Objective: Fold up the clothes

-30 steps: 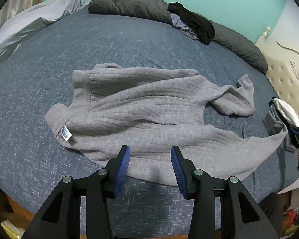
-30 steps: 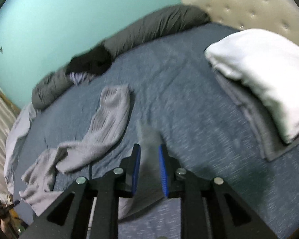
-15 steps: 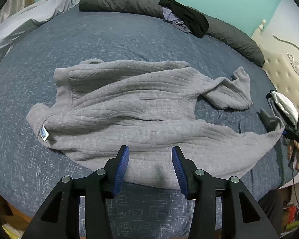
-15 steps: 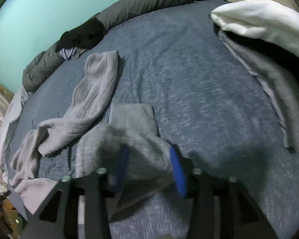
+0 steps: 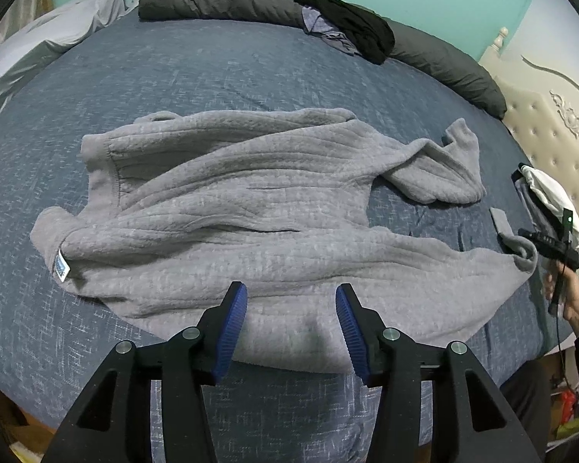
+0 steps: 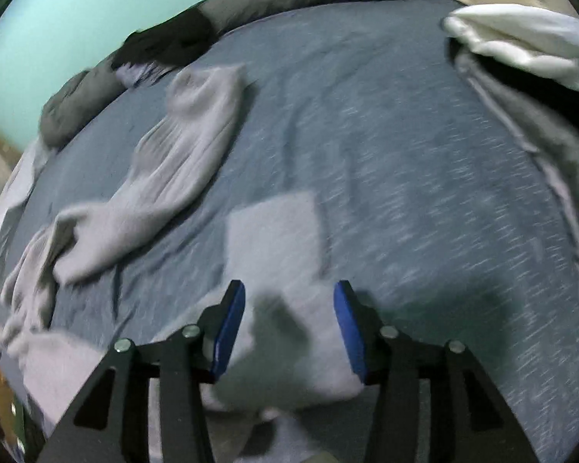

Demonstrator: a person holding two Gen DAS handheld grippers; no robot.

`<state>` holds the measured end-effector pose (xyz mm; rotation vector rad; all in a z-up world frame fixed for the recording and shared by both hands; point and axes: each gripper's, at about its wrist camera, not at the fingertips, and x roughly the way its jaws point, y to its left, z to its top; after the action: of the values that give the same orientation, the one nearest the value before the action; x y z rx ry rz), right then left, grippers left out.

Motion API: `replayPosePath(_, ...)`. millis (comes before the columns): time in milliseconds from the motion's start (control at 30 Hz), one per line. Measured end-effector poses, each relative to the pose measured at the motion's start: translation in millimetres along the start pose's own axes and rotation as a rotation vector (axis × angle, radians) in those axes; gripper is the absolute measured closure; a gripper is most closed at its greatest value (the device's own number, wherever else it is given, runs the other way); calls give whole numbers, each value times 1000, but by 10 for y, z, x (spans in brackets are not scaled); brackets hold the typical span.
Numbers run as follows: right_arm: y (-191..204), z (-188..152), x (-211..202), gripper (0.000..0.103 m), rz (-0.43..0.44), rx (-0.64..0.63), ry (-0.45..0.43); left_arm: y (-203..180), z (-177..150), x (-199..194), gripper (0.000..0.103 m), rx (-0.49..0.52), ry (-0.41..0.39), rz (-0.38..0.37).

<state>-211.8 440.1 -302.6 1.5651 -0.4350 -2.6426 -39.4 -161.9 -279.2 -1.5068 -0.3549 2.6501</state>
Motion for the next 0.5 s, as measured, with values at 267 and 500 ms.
replayPosePath(267,167,-35,299,60,-20,-80,65,74,41,35,51,-13,1,14)
replayPosePath(500,353,-188,-53,89,-33,-129,-44,152,76,25,51,-32,-7,19)
